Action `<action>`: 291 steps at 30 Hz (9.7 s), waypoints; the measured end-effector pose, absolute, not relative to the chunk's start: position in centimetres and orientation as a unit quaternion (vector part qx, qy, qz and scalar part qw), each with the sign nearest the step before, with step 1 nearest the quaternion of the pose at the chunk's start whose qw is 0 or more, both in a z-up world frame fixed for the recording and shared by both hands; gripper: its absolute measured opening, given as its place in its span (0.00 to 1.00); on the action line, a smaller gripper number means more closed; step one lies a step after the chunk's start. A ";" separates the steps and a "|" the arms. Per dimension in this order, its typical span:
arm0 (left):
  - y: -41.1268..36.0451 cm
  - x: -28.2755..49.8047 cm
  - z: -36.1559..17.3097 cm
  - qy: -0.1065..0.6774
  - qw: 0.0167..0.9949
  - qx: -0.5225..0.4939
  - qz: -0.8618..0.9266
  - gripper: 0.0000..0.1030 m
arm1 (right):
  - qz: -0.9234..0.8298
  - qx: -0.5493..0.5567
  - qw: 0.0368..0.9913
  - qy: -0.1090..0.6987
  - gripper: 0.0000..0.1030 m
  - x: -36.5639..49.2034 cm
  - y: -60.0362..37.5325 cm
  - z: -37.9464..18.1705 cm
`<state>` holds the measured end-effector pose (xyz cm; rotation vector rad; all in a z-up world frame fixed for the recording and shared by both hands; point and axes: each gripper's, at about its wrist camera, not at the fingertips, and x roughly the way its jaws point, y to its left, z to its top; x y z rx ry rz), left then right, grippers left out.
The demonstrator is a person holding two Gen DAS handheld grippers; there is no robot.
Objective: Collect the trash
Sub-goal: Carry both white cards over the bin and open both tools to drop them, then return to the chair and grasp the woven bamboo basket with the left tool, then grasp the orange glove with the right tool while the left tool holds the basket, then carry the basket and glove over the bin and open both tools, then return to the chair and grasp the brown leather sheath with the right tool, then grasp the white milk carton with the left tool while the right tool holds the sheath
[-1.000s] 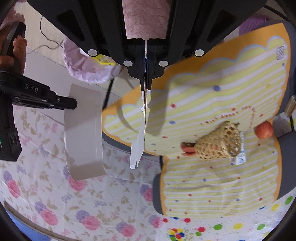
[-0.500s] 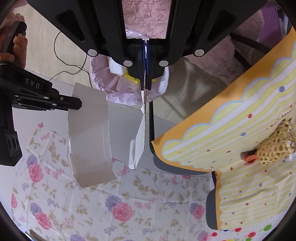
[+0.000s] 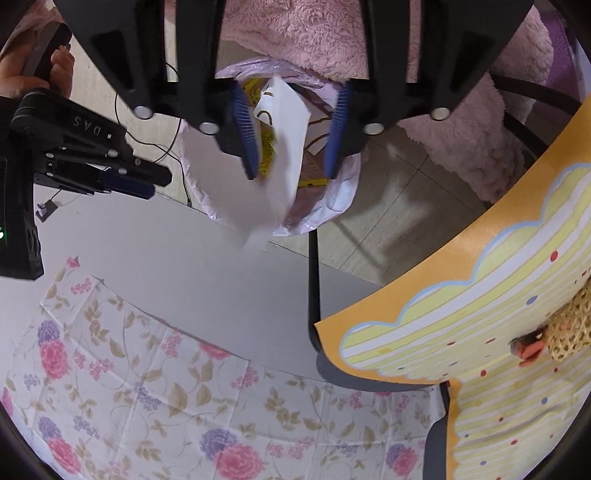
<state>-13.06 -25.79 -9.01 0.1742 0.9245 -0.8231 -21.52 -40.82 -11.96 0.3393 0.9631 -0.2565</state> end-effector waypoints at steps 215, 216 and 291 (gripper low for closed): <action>-9.2 -9.2 0.4 0.332 0.922 0.019 -0.198 0.76 | 0.019 0.017 0.941 0.336 0.93 -15.5 -31.3 0.6; -8.3 -8.8 0.4 0.332 0.925 0.016 -0.183 0.76 | 0.029 0.020 0.942 0.335 0.93 -14.9 -30.9 0.7; 3.8 8.8 -2.5 0.390 0.920 -0.019 -0.022 0.85 | 0.124 0.024 0.911 0.394 0.45 11.3 -18.6 -3.9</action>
